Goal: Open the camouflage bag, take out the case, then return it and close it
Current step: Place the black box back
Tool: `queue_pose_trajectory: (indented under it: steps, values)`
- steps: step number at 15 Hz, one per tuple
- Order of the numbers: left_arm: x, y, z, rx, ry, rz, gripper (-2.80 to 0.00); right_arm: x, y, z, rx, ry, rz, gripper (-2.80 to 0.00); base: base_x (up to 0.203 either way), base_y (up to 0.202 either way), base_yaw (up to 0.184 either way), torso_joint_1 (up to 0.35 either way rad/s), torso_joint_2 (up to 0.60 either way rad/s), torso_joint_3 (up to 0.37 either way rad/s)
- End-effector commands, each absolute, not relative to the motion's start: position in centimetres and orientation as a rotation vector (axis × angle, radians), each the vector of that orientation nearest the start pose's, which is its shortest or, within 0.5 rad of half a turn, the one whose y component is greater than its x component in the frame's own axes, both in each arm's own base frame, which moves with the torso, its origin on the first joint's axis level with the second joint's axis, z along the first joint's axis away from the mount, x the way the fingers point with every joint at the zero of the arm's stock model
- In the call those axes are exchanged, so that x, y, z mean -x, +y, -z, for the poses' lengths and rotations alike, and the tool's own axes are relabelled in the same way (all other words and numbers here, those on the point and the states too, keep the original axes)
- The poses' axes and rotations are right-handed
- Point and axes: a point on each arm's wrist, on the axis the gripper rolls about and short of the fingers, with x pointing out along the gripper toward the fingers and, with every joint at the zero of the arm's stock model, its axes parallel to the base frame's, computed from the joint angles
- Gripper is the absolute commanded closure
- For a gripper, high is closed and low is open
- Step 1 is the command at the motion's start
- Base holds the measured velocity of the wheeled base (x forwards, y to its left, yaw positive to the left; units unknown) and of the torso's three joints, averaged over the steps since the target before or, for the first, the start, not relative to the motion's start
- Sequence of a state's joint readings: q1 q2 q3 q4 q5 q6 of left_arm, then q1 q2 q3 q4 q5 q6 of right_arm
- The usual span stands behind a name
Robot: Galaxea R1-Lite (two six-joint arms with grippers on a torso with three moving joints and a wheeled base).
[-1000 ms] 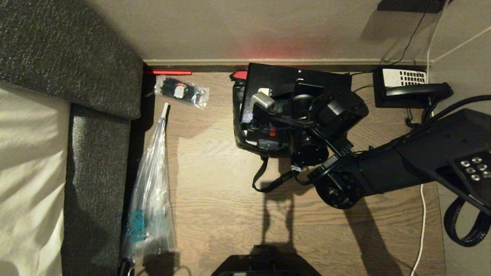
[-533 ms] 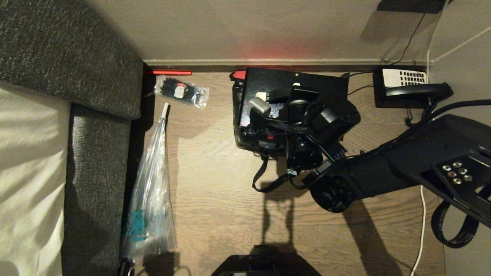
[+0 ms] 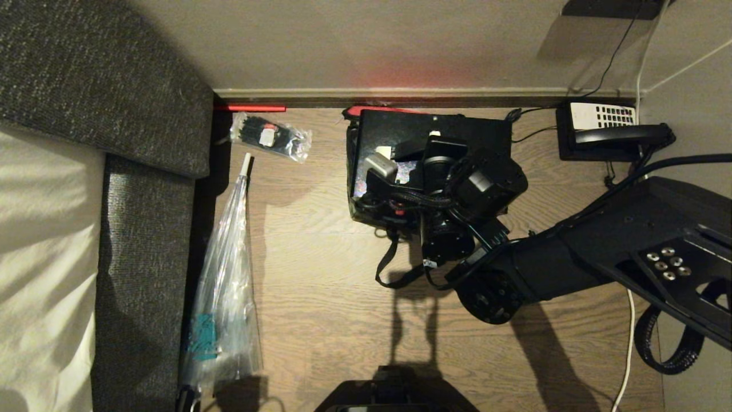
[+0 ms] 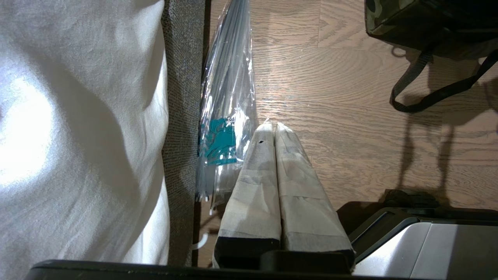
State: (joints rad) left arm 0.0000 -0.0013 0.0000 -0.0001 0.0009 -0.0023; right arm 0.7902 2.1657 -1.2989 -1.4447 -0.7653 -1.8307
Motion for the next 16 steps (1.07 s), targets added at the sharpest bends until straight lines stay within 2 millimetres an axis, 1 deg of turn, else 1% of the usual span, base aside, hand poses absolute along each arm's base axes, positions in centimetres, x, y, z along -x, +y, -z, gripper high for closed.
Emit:
queue_pose_trajectory:
  steps: [1, 3, 9, 13, 16]
  values:
    - [2.3, 0.0, -7.5, 0.003, 0.0, -0.002, 0.0, -30.5, 28.7, -22.0, 1.393, -0.296, 0.348, 0.0, 0.0, 0.0, 0.0, 0.0, 0.0, 0.0]
    - [2.3, 0.0, -7.5, 0.003, 0.001, -0.002, 0.0, -30.7, 28.8, -21.7, 1.395, -0.296, 0.345, 0.0, 0.0, 0.0, 0.0, 0.0, 0.0, 0.0]
    - [2.3, 0.0, -7.5, 0.003, 0.0, -0.002, 0.0, -31.5, 29.7, -20.0, 1.361, -0.291, 0.315, 0.0, 0.0, 0.0, 0.0, 0.0, 0.0, 0.0]
    - [2.3, 0.0, -7.5, 0.003, 0.0, -0.002, 0.0, -31.7, 30.0, -20.1, 1.35, -0.299, 0.318, 0.0, 0.0, 0.0, 0.0, 0.0, 0.0, 0.0]
    - [2.3, 0.0, -7.5, 0.003, 0.0, -0.002, 0.0, -31.2, 30.7, -20.2, 1.345, -0.324, 0.301, 0.0, 0.0, 0.0, 0.0, 0.0, 0.0, 0.0]
